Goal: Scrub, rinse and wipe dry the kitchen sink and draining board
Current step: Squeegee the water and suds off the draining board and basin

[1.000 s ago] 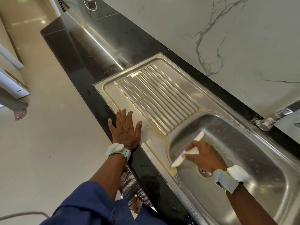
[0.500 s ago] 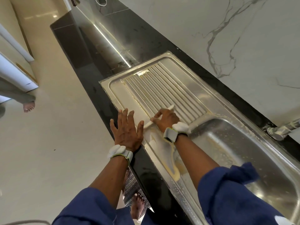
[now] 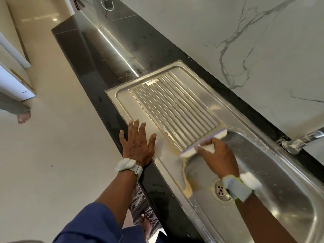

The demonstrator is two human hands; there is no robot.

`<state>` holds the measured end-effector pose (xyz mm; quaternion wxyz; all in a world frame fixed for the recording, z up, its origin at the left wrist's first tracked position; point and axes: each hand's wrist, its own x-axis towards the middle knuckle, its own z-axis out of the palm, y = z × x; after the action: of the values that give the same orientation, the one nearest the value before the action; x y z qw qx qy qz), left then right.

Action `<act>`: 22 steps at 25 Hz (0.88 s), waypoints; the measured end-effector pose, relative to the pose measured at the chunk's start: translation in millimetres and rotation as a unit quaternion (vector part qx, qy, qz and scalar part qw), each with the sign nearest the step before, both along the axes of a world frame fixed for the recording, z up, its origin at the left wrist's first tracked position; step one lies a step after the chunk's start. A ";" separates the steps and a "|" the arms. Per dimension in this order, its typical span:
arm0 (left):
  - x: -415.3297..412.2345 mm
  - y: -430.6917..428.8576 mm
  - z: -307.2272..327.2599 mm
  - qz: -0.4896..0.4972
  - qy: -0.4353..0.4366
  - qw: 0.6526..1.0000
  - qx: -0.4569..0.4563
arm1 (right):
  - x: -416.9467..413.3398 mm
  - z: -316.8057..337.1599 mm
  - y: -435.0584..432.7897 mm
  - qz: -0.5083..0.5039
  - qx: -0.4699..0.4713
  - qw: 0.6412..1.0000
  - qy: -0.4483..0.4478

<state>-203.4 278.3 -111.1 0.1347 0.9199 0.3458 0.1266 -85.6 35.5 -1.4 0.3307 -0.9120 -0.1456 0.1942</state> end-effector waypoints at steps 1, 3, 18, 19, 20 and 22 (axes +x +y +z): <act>-0.4 -0.6 0.6 0.000 0.002 1.000 -0.001 | 9.5 1.6 20.8 -0.010 0.017 1.000 -0.005; 0.6 1.1 -0.4 0.001 0.005 1.000 -0.005 | 31.5 -4.9 66.0 -0.025 0.012 0.999 -0.030; 1.4 -1.1 1.4 -0.032 -0.008 0.999 -0.001 | -9.2 -7.6 -30.9 0.019 -0.253 0.964 -0.081; 2.8 -1.9 2.1 -0.035 -0.006 0.999 0.001 | -13.4 -5.7 -39.2 -0.022 -0.220 0.974 -0.055; 0.8 -1.3 0.7 -0.031 -0.002 1.000 0.006 | -17.0 -7.4 -41.9 -0.063 -0.170 0.983 -0.022; -0.3 -1.5 0.2 -0.043 0.003 0.999 0.023 | -17.9 -8.9 -43.5 -0.110 -0.085 0.990 0.015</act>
<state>-203.6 276.8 -110.9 0.1177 0.9371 0.3033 0.1261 -103.5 -8.0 -10.2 0.2732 -0.9443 -0.0224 0.1819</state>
